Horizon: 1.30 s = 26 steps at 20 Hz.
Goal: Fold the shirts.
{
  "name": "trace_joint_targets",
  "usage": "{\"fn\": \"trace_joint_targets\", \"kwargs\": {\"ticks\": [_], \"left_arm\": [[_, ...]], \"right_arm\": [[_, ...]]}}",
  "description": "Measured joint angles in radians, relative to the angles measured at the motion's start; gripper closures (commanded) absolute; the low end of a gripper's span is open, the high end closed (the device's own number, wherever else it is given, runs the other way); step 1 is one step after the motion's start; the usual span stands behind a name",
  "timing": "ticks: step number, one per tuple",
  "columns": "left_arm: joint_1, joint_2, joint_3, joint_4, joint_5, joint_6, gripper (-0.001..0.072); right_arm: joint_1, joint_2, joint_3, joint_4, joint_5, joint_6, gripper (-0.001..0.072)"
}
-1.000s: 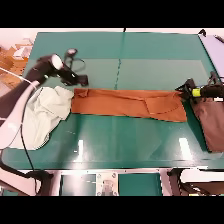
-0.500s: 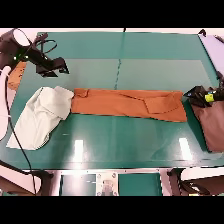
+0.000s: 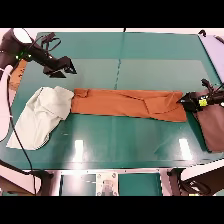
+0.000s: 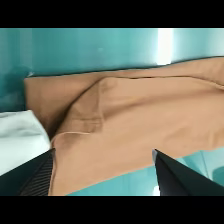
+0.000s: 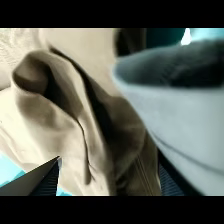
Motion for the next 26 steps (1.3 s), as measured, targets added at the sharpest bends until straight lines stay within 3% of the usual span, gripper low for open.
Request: {"fn": "trace_joint_targets", "kwargs": {"ticks": [2,3,4,6,7,9,11,12,16,18,26], "left_arm": [[-0.010,-0.002,0.000,-0.022,0.005,0.008,0.0163],[-0.020,-0.003,0.000,-0.035,0.006,0.017,0.0167],[-0.032,-0.004,0.000,-0.042,0.010,0.026,0.0168],[-0.063,-0.005,-0.003,-0.052,0.029,0.040,0.0168],[-0.081,-0.006,-0.004,-0.055,0.042,0.045,0.0169],[-0.116,-0.006,-0.005,-0.059,0.079,0.051,0.0191],[-0.153,-0.006,-0.006,-0.063,0.120,0.062,0.0630],[-0.171,-0.006,-0.006,-0.063,0.140,0.070,0.0688],[-0.268,-0.035,-0.006,-0.071,0.240,0.095,0.0688],[-0.330,-0.084,-0.006,-0.089,0.285,0.101,0.0689],[-0.591,-0.365,0.006,-0.404,0.527,0.193,0.0689]], "right_arm": [[0.016,-0.026,0.010,0.004,-0.008,-0.002,0.0046],[0.028,-0.037,0.013,0.009,-0.012,-0.003,0.0099],[0.039,-0.046,0.014,0.010,-0.019,-0.005,0.0337],[0.061,-0.063,0.015,-0.002,-0.034,-0.005,0.0518],[0.070,-0.065,0.015,-0.011,-0.041,-0.006,0.0698],[0.080,-0.070,0.016,-0.013,-0.040,-0.006,0.0697],[0.085,-0.070,0.023,-0.015,-0.031,-0.006,0.0698],[0.088,-0.065,0.030,-0.021,-0.027,-0.006,0.0698],[0.090,-0.006,0.097,-0.062,0.010,0.013,0.0698],[0.092,0.052,0.143,-0.012,0.069,0.020,0.0698],[0.127,0.312,0.221,0.199,0.242,0.077,0.0697]]}}
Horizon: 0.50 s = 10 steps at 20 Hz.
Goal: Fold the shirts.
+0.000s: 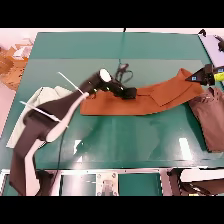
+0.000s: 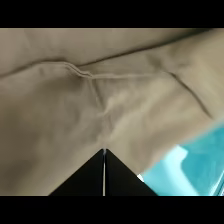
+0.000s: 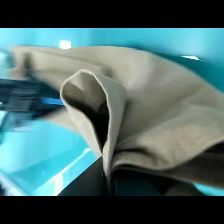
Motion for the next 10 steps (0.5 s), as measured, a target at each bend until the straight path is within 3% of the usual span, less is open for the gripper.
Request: {"fn": "trace_joint_targets", "kwargs": {"ticks": [7,10], "left_arm": [[-0.078,-0.138,0.071,-0.171,0.071,0.012,0.0688],[-0.054,-0.149,0.105,-0.195,0.024,0.019,0.0689]], "right_arm": [[0.065,0.104,0.006,0.041,0.034,0.045,0.0697],[0.072,0.116,0.006,0.045,0.035,0.059,0.0697]]}}
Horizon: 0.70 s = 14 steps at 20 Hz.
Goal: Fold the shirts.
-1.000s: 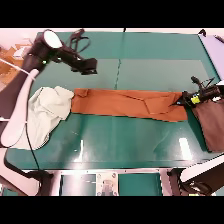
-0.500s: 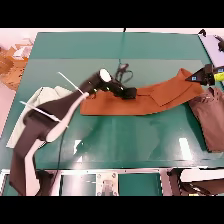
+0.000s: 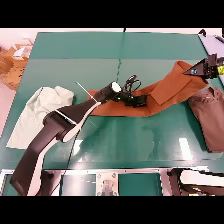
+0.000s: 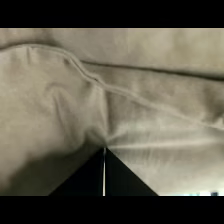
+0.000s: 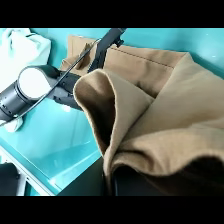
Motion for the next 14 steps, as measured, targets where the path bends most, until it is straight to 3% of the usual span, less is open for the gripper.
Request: {"fn": "trace_joint_targets", "kwargs": {"ticks": [5,8,14], "left_arm": [[0.179,0.047,0.105,0.000,-0.283,0.016,0.0689],[0.340,0.145,0.125,0.090,-0.440,0.019,0.0689],[0.615,0.357,0.136,0.341,-0.578,0.019,0.0688]], "right_arm": [[0.026,0.007,0.000,0.023,0.001,0.040,0.0697],[0.099,0.008,-0.002,0.047,-0.026,0.069,0.0696],[0.434,-0.018,-0.057,0.060,-0.294,0.113,0.0696]]}}
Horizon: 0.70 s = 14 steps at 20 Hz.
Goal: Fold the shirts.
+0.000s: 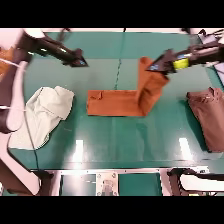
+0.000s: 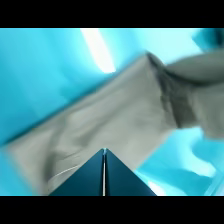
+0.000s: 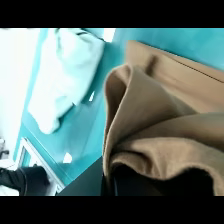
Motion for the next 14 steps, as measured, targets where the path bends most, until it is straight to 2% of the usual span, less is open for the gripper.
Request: {"fn": "trace_joint_targets", "kwargs": {"ticks": [3,4,5,6,9,10,11,14], "left_arm": [[0.080,0.049,0.000,0.049,-0.031,0.002,0.0688],[0.095,0.059,-0.002,0.060,-0.039,0.006,0.0688],[0.105,0.063,-0.008,0.068,-0.047,0.013,0.0688],[0.112,0.066,-0.018,0.079,-0.058,0.020,0.0688],[0.128,0.074,-0.053,0.096,-0.073,0.040,0.0688],[0.130,0.076,-0.060,0.102,-0.078,0.049,0.0688],[0.130,0.078,-0.065,0.105,-0.083,0.058,0.0688],[0.136,0.079,-0.074,0.117,-0.088,0.071,0.0688]], "right_arm": [[0.232,-0.086,-0.039,0.003,-0.239,0.005,0.0693],[0.309,-0.128,-0.046,0.006,-0.332,0.006,0.0569],[0.392,-0.179,-0.050,0.010,-0.435,0.007,0.0354],[0.464,-0.230,-0.052,0.015,-0.522,0.007,0.0239],[0.600,-0.339,-0.055,0.014,-0.665,0.011,0.0251],[0.607,-0.350,-0.055,0.012,-0.663,0.011,0.0321],[0.595,-0.352,-0.055,0.010,-0.641,0.011,0.0341],[0.473,-0.303,-0.055,0.005,-0.525,0.014,0.0341]]}}
